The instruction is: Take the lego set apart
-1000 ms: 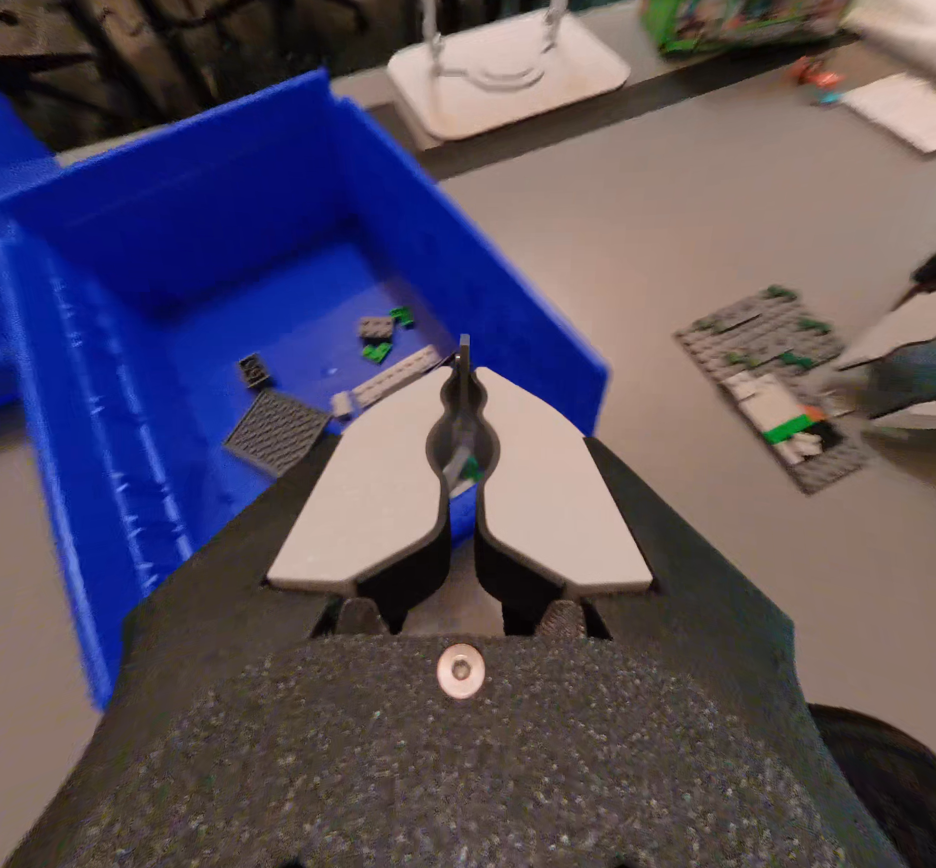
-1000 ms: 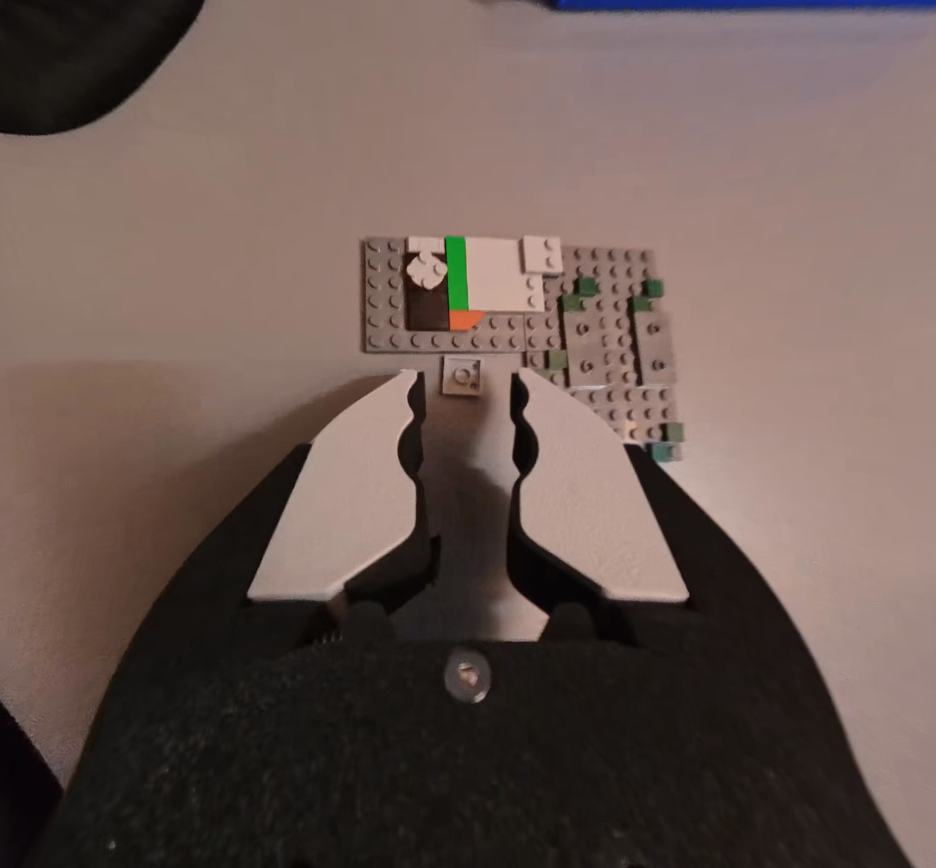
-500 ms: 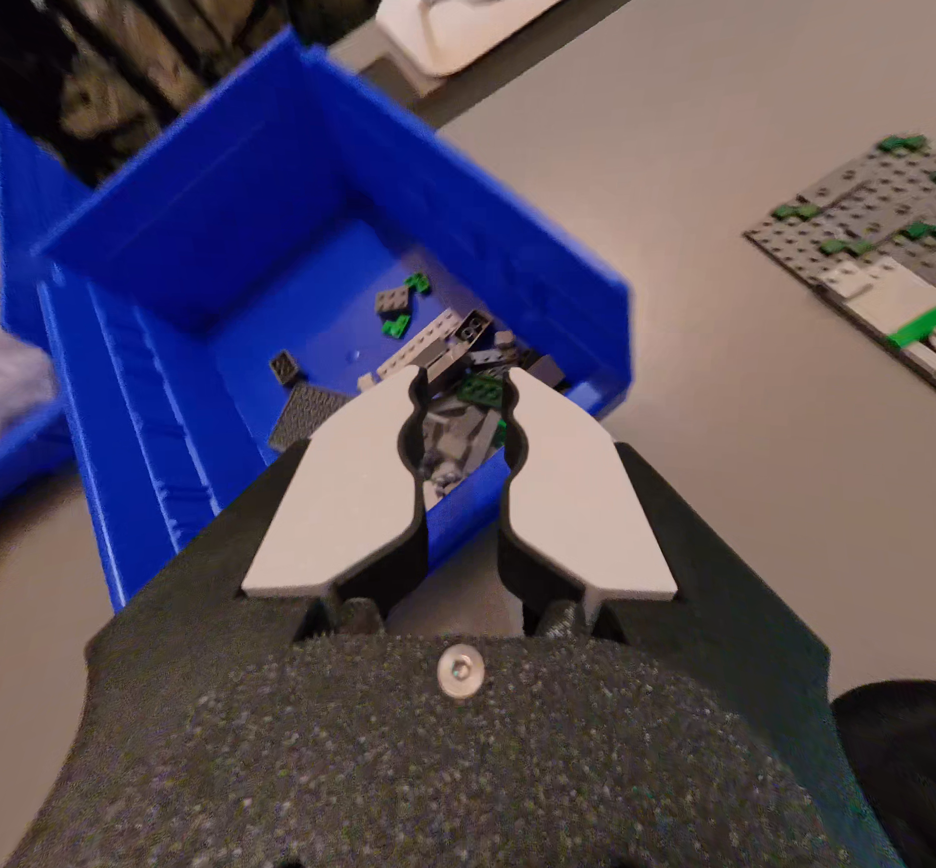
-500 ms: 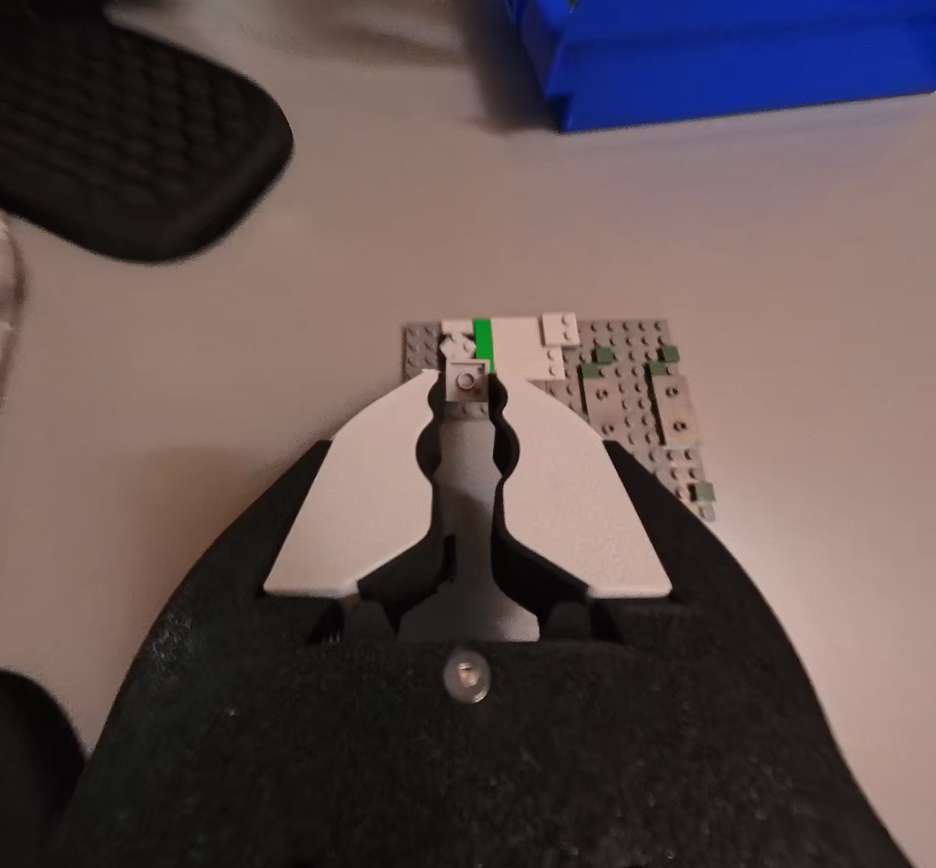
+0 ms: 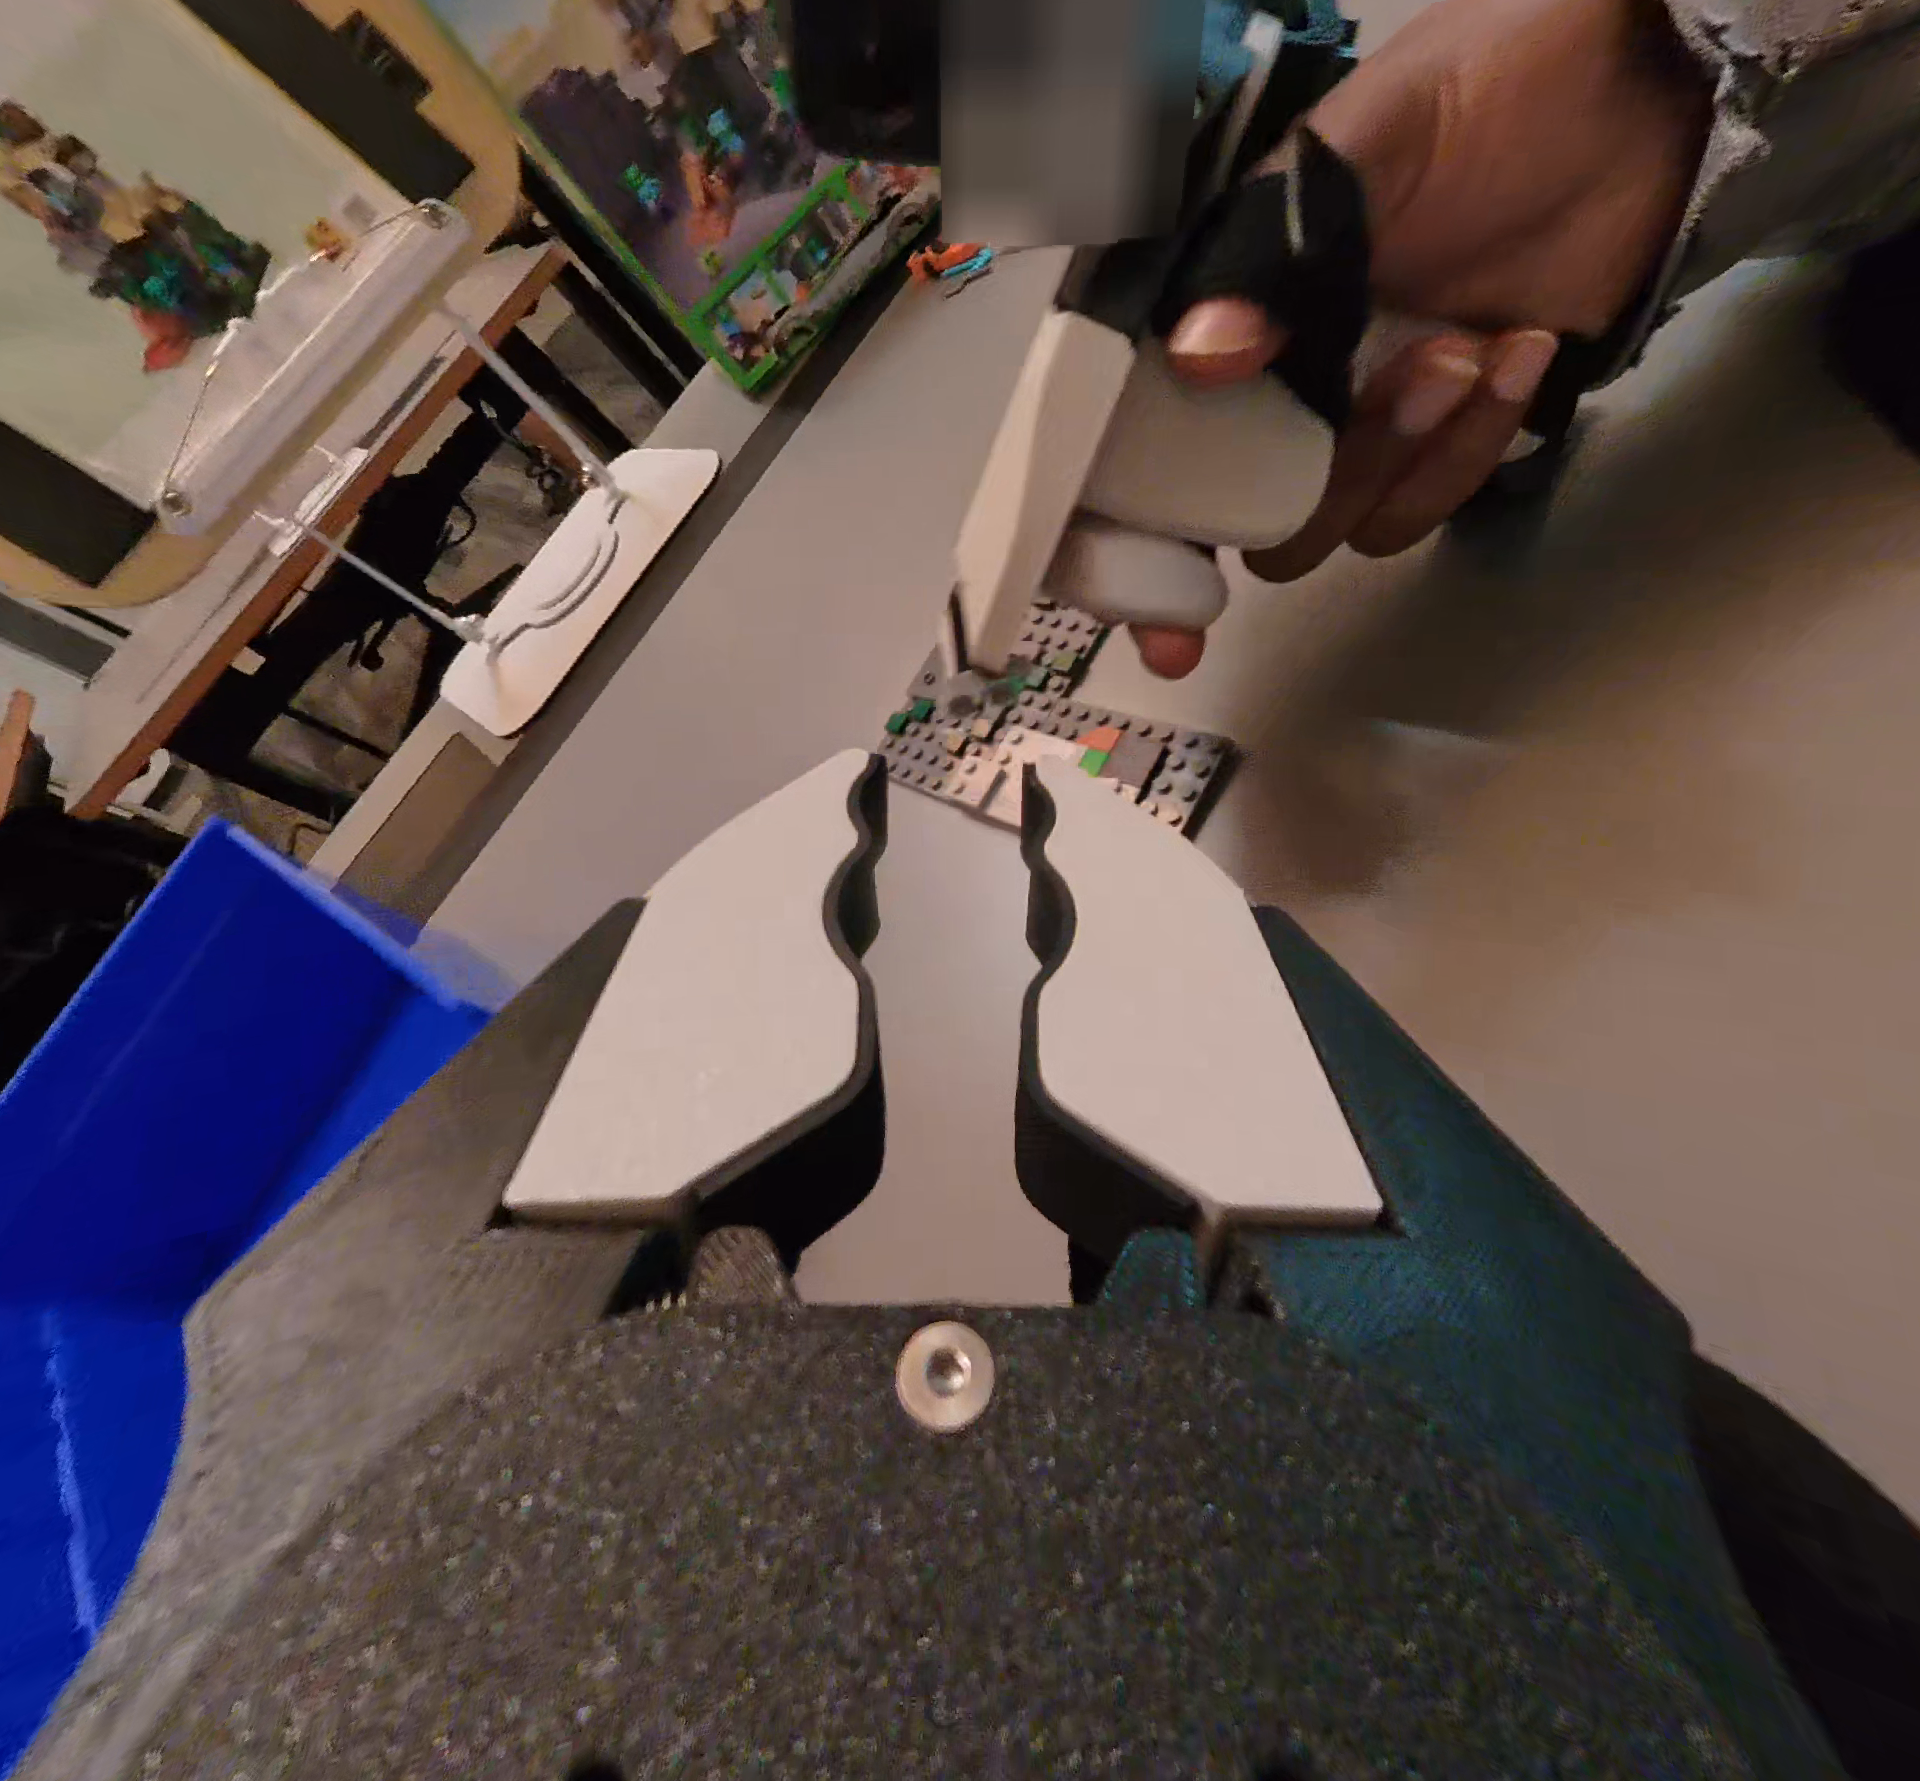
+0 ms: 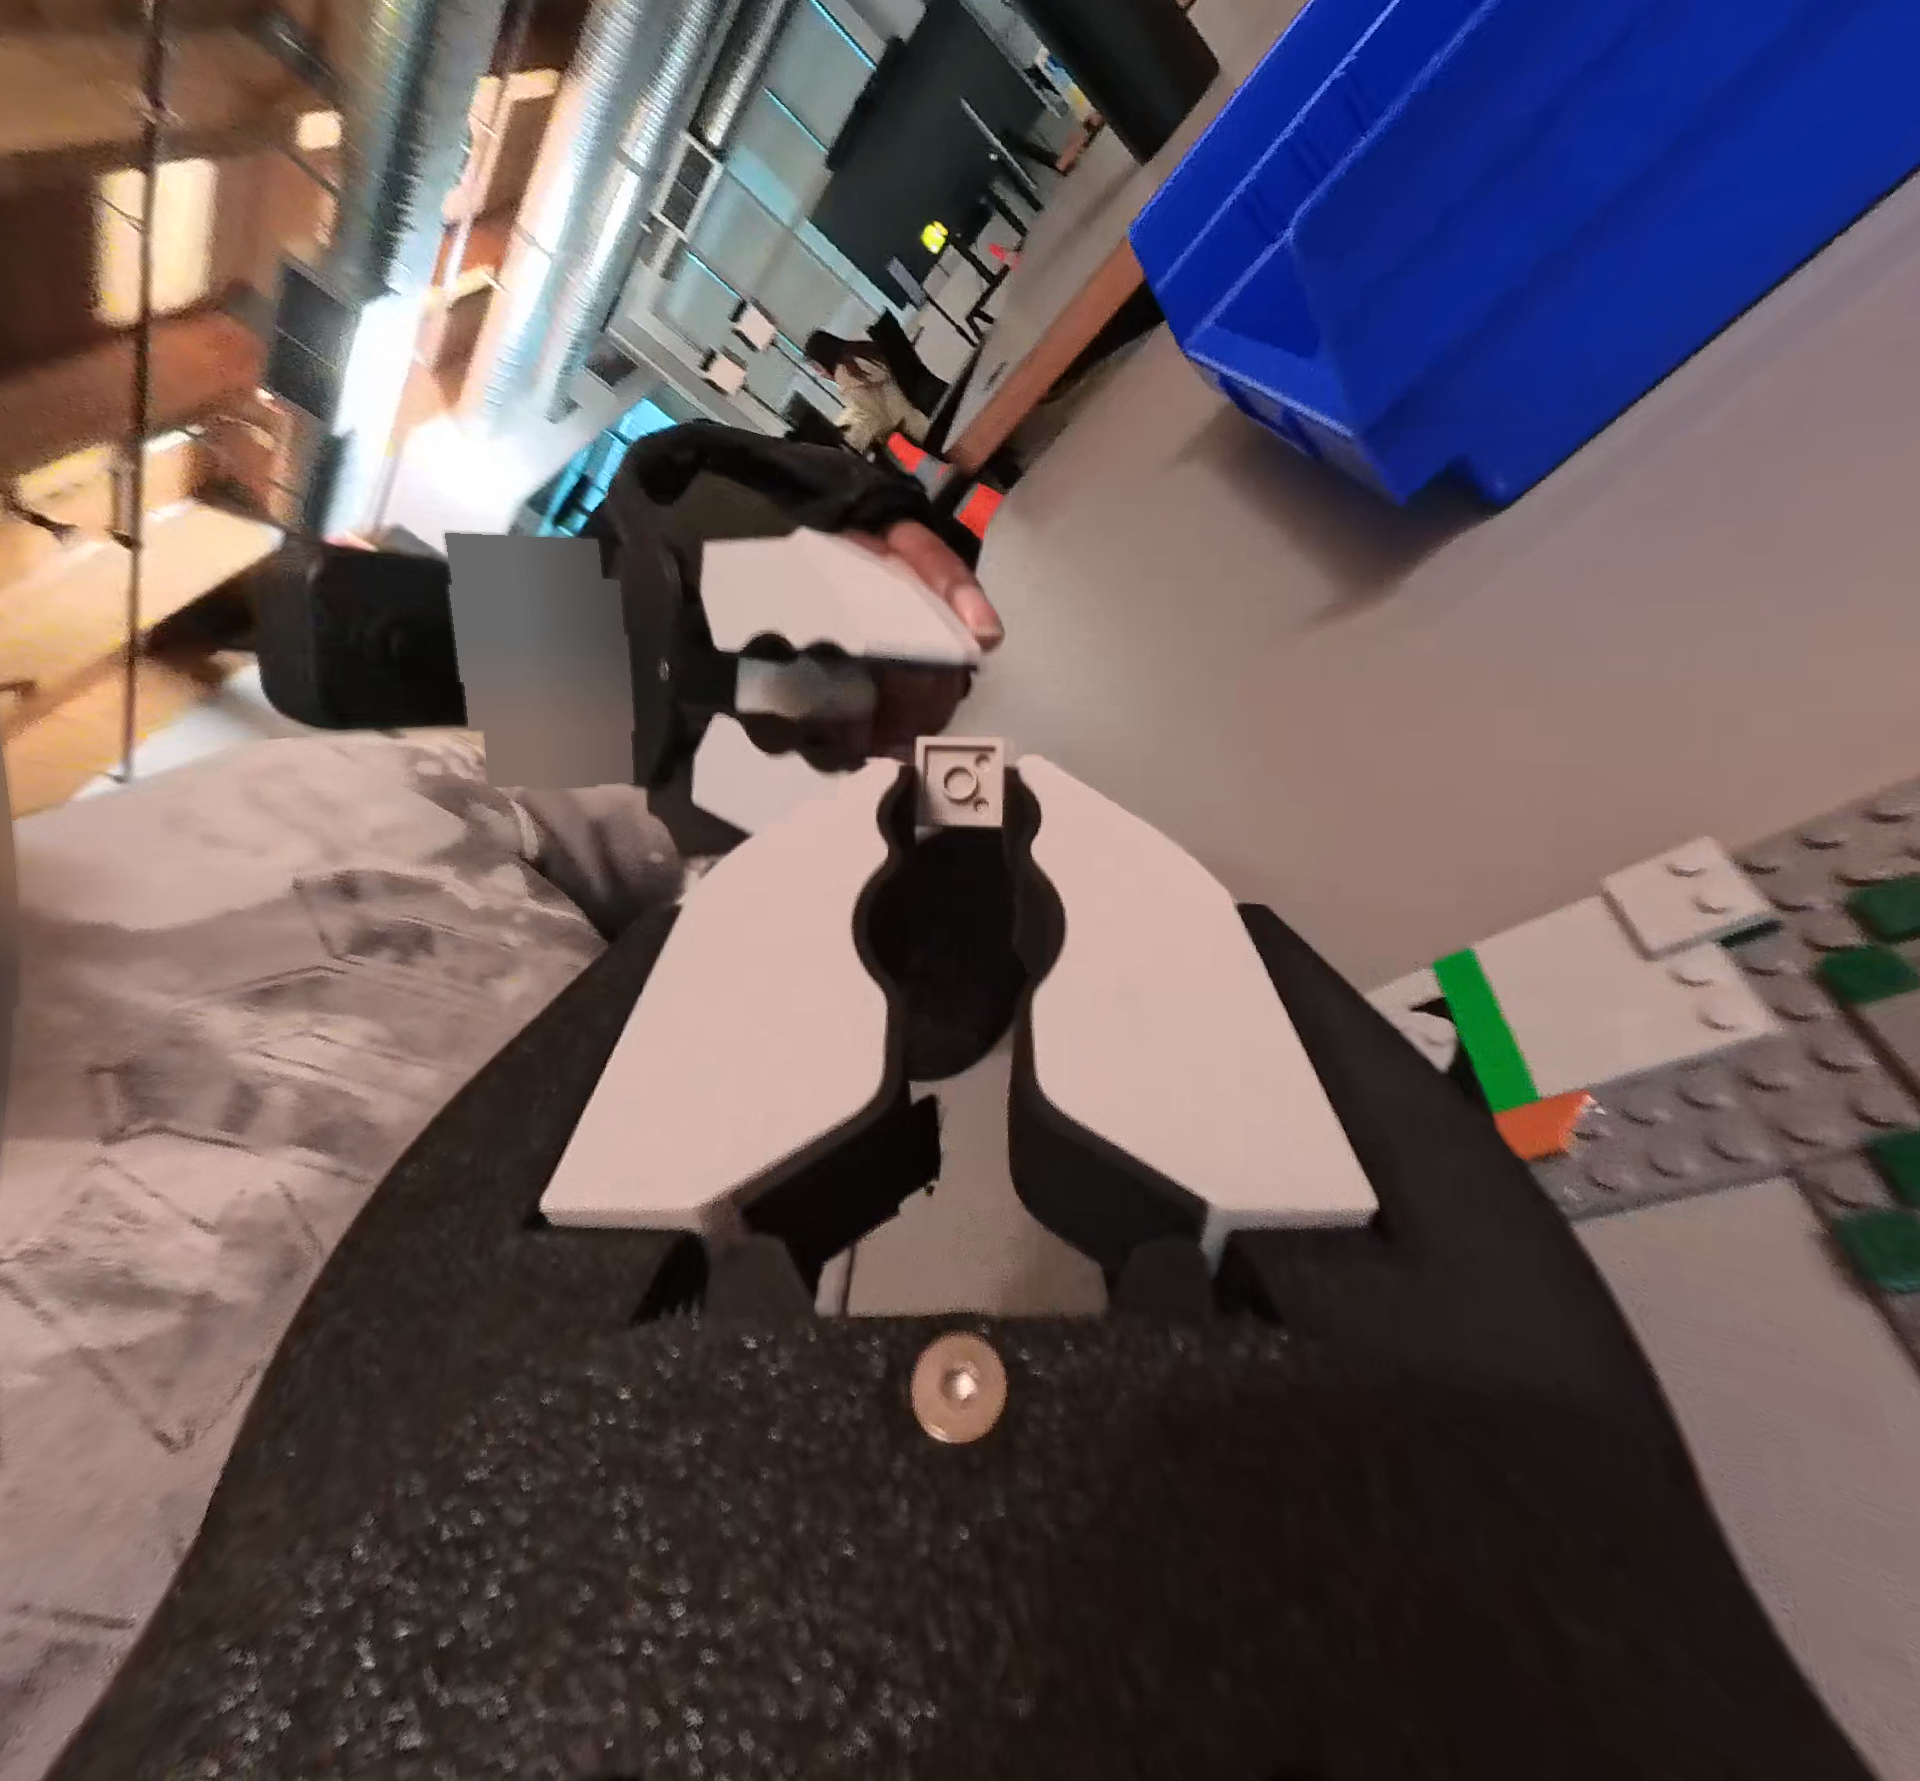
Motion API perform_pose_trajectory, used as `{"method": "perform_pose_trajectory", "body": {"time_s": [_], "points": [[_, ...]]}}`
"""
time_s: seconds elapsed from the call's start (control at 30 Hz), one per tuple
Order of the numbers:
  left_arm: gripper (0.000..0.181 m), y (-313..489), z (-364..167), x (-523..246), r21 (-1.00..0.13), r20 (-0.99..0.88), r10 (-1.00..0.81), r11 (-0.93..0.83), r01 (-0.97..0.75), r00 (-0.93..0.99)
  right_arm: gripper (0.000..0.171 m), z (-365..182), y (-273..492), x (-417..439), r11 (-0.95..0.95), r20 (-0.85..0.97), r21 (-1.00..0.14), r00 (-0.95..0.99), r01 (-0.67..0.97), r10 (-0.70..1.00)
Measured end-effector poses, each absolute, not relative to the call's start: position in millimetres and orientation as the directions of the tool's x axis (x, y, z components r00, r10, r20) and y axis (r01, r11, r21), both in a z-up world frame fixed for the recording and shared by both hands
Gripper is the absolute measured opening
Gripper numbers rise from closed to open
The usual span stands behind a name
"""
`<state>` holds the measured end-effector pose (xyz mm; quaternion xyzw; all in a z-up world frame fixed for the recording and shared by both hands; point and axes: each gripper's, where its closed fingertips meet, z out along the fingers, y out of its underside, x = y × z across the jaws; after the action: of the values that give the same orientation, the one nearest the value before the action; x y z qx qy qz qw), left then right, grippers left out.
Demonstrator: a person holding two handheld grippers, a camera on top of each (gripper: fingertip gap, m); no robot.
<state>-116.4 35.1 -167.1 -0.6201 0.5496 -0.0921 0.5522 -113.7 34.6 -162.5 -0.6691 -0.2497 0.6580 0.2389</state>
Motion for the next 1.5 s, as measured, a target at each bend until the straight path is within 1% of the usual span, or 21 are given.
{"method": "perform_pose_trajectory", "body": {"time_s": [0.1,0.17,0.3,0.37,0.4,0.47,0.5,0.57,0.63,0.67,0.77,0.87,0.97,1.03,1.13,1.2,1.27,1.37,1.43,1.5], "points": [[0.023,29,-168,-104,-0.797,-0.485,-0.789,0.221,-0.562,0.377,0.016,-163,30,-117,-0.776,-0.776,-0.63,-0.014,0.025,0.63],[0.018,31,-166,-101,-0.798,-0.493,-0.778,0.226,-0.558,0.39,0.016,-162,27,-118,-0.793,-0.793,-0.609,-0.04,0.018,0.608],[0.016,31,-166,-99,-0.762,-0.544,-0.757,0.265,-0.59,0.362,0.016,-161,27,-115,-0.801,-0.801,-0.598,-0.053,0.016,0.596],[0.016,34,-163,-102,-0.73,-0.59,-0.728,0.295,-0.616,0.35,0.016,-158,29,-112,-0.792,-0.791,-0.61,-0.06,0.019,0.608],[0.016,38,-161,-106,-0.716,-0.606,-0.714,0.299,-0.63,0.35,0.02,-156,34,-107,-0.784,-0.783,-0.621,-0.059,0.008,0.619],[0.016,52,-150,-121,-0.719,-0.615,-0.684,0.281,-0.636,0.393,0.022,-155,48,-92,-0.748,-0.748,-0.663,-0.015,-0.007,0.663],[0.016,64,-144,-134,-0.723,-0.612,-0.665,0.25,-0.644,0.429,0.022,-162,58,-83,-0.707,-0.705,-0.707,0.057,0.013,0.707],[0.016,91,-134,-164,-0.739,-0.593,-0.62,0.167,-0.653,0.513,0.022,-182,76,-62,-0.58,-0.545,-0.807,0.236,0.116,0.805],[0.016,117,-129,-195,-0.762,-0.555,-0.585,0.074,-0.643,0.591,0.023,-203,87,-45,-0.475,-0.375,-0.839,0.351,0.264,0.858],[0.016,129,-131,-209,-0.775,-0.531,-0.571,0.027,-0.632,0.626,0.025,-210,88,-40,-0.444,-0.322,-0.837,0.366,0.322,0.873],[0.016,155,-144,-237,-0.801,-0.44,-0.556,-0.111,-0.588,0.705,0.029,-227,85,-36,-0.392,-0.241,-0.815,0.365,0.426,0.899],[0.016,173,-162,-256,-0.804,-0.36,-0.544,-0.231,-0.548,0.758,0.03,-244,88,-34,-0.321,-0.116,-0.784,0.382,0.531,0.917],[0.02,181,-179,-266,-0.8,-0.274,-0.537,-0.333,-0.499,0.798,0.029,-252,91,-35,-0.292,-0.061,-0.768,0.39,0.57,0.919],[0.027,182,-184,-270,-0.801,-0.234,-0.527,-0.371,-0.469,0.817,0.028,-254,93,-35,-0.284,-0.039,-0.759,0.395,0.585,0.918],[0.035,180,-180,-270,-0.823,-0.21,-0.518,-0.364,-0.436,0.829,0.024,-257,94,-35,-0.266,-0.005,-0.748,0.396,0.608,0.918],[0.035,174,-172,-265,-0.844,-0.208,-0.526,-0.33,-0.423,0.825,0.019,-257,94,-36,-0.24,0.028,-0.747,0.39,0.62,0.92],[0.031,161,-157,-249,-0.874,-0.219,-0.565,-0.25,-0.418,0.796,0.017,-259,94,-36,-0.215,0.066,-0.734,0.382,0.645,0.922],[0.024,128,-141,-208,-0.891,-0.247,-0.692,-0.113,-0.44,0.678,0.014,-263,94,-39,-0.202,0.093,-0.71,0.374,0.675,0.923],[0.018,102,-144,-176,-0.879,-0.257,-0.786,-0.052,-0.474,0.563,0.009,-263,94,-40,-0.202,0.093,-0.702,0.369,0.683,0.925],[0.018,80,-157,-148,-0.858,-0.242,-0.862,-0.025,-0.514,0.446,0.008,-264,93,-41,-0.201,0.086,-0.693,0.356,0.693,0.931]]}}
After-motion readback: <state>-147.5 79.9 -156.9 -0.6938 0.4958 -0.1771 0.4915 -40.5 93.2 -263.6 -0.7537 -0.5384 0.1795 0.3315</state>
